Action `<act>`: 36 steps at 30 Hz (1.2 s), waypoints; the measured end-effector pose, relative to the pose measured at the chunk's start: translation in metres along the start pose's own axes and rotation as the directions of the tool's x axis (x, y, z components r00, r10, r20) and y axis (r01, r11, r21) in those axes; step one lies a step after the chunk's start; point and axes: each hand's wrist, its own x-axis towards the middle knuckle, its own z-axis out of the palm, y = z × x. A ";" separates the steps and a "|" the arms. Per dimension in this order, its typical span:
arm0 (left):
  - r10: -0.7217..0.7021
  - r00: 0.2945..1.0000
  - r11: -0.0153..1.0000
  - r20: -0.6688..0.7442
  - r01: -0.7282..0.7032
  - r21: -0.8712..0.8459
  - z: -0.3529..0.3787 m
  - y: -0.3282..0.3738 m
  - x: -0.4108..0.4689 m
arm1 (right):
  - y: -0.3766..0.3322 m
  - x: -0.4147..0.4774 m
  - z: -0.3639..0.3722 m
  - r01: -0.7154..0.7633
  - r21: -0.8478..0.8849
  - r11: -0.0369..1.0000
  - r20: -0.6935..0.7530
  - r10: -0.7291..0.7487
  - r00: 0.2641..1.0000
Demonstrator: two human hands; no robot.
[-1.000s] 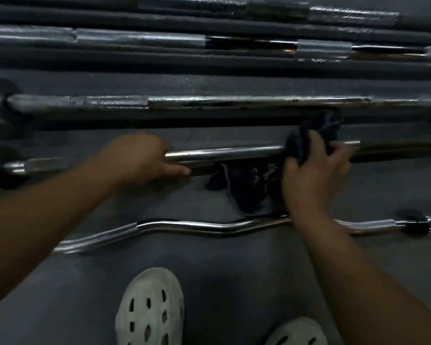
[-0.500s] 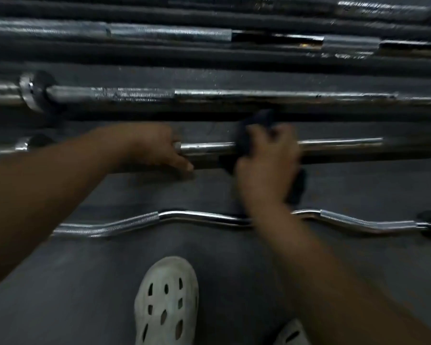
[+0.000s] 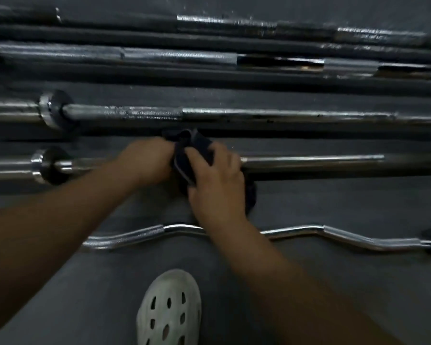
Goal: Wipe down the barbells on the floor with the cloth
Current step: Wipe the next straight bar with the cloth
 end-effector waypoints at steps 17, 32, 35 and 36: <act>-0.010 0.914 0.998 -0.406 0.032 0.048 0.040 0.012 -0.023 | 0.123 -0.020 -0.050 -0.304 -0.058 0.951 -0.146 0.293 0.945; 0.017 0.995 0.998 -0.094 -0.022 -0.051 0.017 0.010 0.006 | 0.115 -0.015 -0.044 -0.508 0.052 0.860 -0.209 0.507 0.836; 0.070 0.975 0.960 0.209 -0.009 -0.281 -0.013 0.004 0.019 | 0.046 -0.005 -0.016 -0.261 0.000 0.965 -0.111 0.259 0.959; 0.044 0.987 0.974 0.157 -0.007 -0.225 -0.013 0.003 0.018 | 0.031 -0.004 -0.011 -0.107 0.014 0.994 -0.057 0.108 0.993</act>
